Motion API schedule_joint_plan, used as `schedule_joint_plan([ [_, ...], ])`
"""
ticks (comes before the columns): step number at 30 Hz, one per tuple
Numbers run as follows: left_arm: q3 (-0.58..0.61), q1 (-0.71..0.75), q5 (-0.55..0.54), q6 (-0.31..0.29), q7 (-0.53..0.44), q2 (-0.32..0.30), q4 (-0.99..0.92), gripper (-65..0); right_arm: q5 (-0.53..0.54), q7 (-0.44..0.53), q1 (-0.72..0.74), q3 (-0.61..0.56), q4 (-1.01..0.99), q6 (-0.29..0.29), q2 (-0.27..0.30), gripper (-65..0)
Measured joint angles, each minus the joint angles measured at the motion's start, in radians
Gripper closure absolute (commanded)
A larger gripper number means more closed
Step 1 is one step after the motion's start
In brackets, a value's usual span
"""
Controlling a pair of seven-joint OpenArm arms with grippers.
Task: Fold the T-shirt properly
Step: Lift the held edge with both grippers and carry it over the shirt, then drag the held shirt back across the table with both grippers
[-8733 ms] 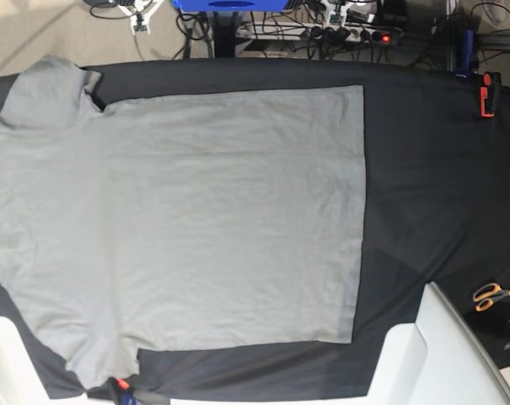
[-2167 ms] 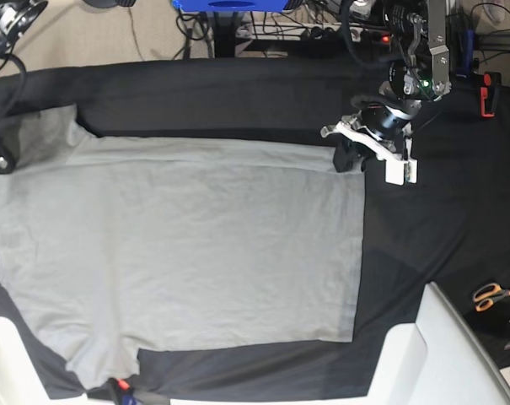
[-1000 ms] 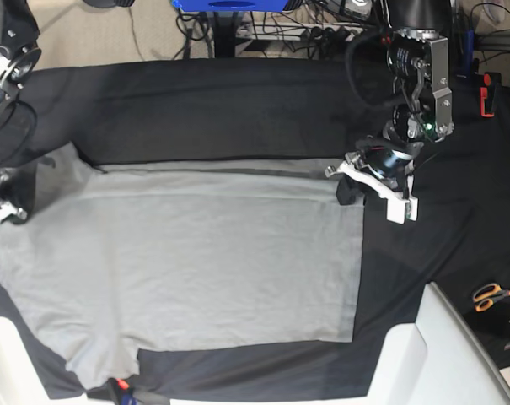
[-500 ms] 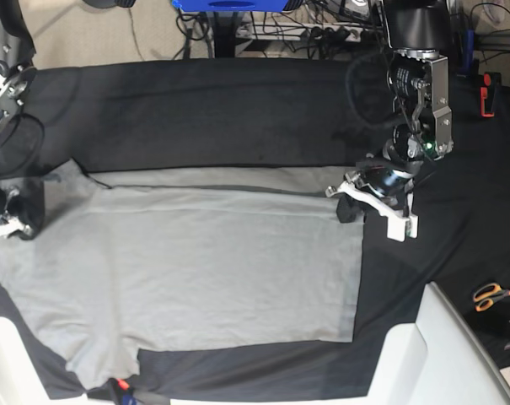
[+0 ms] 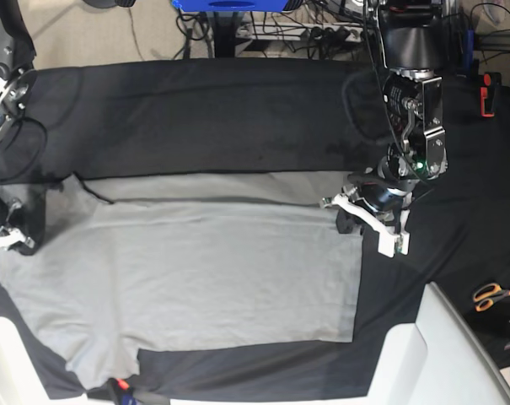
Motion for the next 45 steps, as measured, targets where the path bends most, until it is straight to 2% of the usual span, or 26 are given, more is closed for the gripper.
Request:
schedule_joint_plan([
  [6,0.000,-0.010,0.001,0.000,0.000,0.000,-0.015,0.0,0.001,0.069,0.011,0.000,-0.003,0.000,0.000,-0.6],
  [12,-0.003,-0.018,0.000,0.000,-0.003,0.001,-0.015,0.0,0.001,0.137,0.024,0.000,-0.093,0.000,-0.002,-0.6],
  [23,-0.007,-0.031,0.000,0.000,-0.003,0.003,-0.022,0.0,0.000,0.148,0.028,0.000,-0.104,0.000,-0.002,-2.0],
  [26,-0.007,-0.060,0.000,0.000,-0.004,0.003,-0.061,0.0,0.000,0.148,0.028,0.003,-0.102,0.000,-0.002,-8.6],
  [28,-0.008,-0.076,-0.001,0.000,-0.004,0.000,-0.090,0.0,0.001,0.149,0.028,0.005,-0.101,0.000,-0.002,-16.5],
  [29,-0.008,-0.081,0.000,0.000,-0.004,-0.002,-0.102,-3.8,0.001,0.151,0.028,0.005,-0.099,0.000,-0.002,-20.3],
  [31,-0.008,-0.095,0.003,0.001,-0.003,-0.003,-0.118,-18.1,0.001,0.164,0.028,0.005,-0.097,0.000,-0.001,-29.6],
  [32,-0.009,-0.101,0.004,0.001,-0.002,-0.004,-0.118,-23.0,0.001,0.186,0.027,0.005,-0.097,0.000,-0.001,-33.5],
  [35,-0.034,-0.124,-0.002,0.000,-0.048,0.001,-0.105,-33.7,0.004,0.262,0.027,0.005,-0.097,0.000,-0.002,-41.7],
  [38,-0.072,-0.120,-0.006,0.000,-0.079,0.005,-0.047,-35.1,0.002,0.274,0.022,0.005,-0.070,0.000,-0.004,-41.9],
  [41,-0.075,-0.089,0.000,0.004,-0.079,0.000,0.043,-35.1,0.009,0.273,-0.029,0.006,0.060,0.000,-0.009,-41.9],
  [45,-0.068,0.021,-0.003,-0.003,-0.084,-0.010,0.197,-34.7,0.161,0.246,-0.138,0.010,0.240,-0.005,0.002,-42.0],
])
